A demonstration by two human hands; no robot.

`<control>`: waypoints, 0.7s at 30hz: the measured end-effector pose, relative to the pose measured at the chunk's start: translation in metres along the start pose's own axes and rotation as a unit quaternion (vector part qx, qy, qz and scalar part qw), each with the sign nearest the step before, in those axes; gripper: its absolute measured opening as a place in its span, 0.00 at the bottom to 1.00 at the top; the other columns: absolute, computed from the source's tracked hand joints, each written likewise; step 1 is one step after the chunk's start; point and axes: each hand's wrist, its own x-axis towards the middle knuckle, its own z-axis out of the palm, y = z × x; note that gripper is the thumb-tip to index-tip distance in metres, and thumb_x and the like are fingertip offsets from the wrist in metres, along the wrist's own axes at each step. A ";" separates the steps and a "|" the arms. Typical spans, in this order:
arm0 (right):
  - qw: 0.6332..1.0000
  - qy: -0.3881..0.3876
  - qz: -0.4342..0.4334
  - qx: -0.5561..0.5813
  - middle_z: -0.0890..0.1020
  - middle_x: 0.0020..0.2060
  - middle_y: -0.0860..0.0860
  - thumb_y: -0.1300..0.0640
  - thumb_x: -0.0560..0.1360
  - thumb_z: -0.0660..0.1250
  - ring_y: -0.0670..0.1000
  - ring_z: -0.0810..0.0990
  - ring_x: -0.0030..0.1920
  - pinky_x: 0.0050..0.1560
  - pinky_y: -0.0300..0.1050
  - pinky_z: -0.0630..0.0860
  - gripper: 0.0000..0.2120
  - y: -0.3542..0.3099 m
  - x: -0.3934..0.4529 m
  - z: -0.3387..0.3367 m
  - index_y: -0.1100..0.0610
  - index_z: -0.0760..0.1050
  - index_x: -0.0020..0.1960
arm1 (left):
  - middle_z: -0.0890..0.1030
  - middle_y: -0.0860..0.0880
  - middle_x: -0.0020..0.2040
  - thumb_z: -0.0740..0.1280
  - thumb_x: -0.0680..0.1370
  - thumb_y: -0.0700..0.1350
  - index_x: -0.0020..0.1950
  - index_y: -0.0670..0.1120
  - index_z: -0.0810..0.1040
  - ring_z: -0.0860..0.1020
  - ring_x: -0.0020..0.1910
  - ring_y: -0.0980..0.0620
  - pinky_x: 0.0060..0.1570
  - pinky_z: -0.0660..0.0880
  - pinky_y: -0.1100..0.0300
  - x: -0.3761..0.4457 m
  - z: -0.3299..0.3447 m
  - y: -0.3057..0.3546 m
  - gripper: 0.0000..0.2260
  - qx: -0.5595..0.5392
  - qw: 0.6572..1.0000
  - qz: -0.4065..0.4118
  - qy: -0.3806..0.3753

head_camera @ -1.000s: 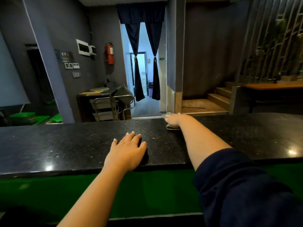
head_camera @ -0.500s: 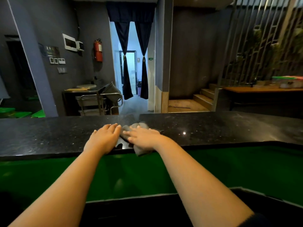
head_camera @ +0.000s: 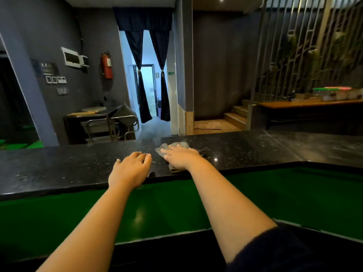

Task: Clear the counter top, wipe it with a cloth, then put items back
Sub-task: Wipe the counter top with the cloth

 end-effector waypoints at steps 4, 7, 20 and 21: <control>0.994 -0.025 -0.091 0.063 0.50 0.78 0.43 0.49 0.84 0.47 0.48 0.46 0.78 0.75 0.57 0.45 0.22 0.015 -0.037 0.003 0.42 0.53 0.77 | 0.63 0.51 0.76 0.44 0.82 0.53 0.73 0.55 0.65 0.63 0.73 0.48 0.73 0.53 0.40 0.001 0.003 -0.002 0.22 0.013 1.000 0.005 0.015; 0.994 -0.013 -0.055 0.089 0.52 0.78 0.42 0.50 0.84 0.49 0.48 0.47 0.78 0.77 0.56 0.45 0.21 0.048 -0.051 0.000 0.41 0.55 0.77 | 0.63 0.51 0.76 0.44 0.82 0.55 0.73 0.55 0.65 0.63 0.73 0.48 0.73 0.51 0.41 0.001 0.004 -0.001 0.23 -0.010 1.000 -0.004 0.020; 0.996 0.026 0.026 0.086 0.62 0.76 0.46 0.47 0.83 0.52 0.54 0.61 0.75 0.70 0.61 0.61 0.20 0.007 -0.021 0.000 0.40 0.59 0.75 | 0.63 0.47 0.76 0.43 0.81 0.55 0.76 0.54 0.62 0.63 0.73 0.43 0.72 0.52 0.37 0.003 0.004 -0.004 0.24 -0.021 1.000 0.014 -0.001; 0.993 0.033 0.026 0.108 0.62 0.76 0.45 0.44 0.82 0.52 0.54 0.60 0.75 0.70 0.62 0.60 0.21 0.010 -0.028 -0.003 0.38 0.58 0.75 | 0.62 0.47 0.76 0.43 0.81 0.54 0.77 0.53 0.59 0.62 0.73 0.43 0.71 0.52 0.36 0.006 0.004 -0.006 0.24 -0.027 1.000 0.010 -0.009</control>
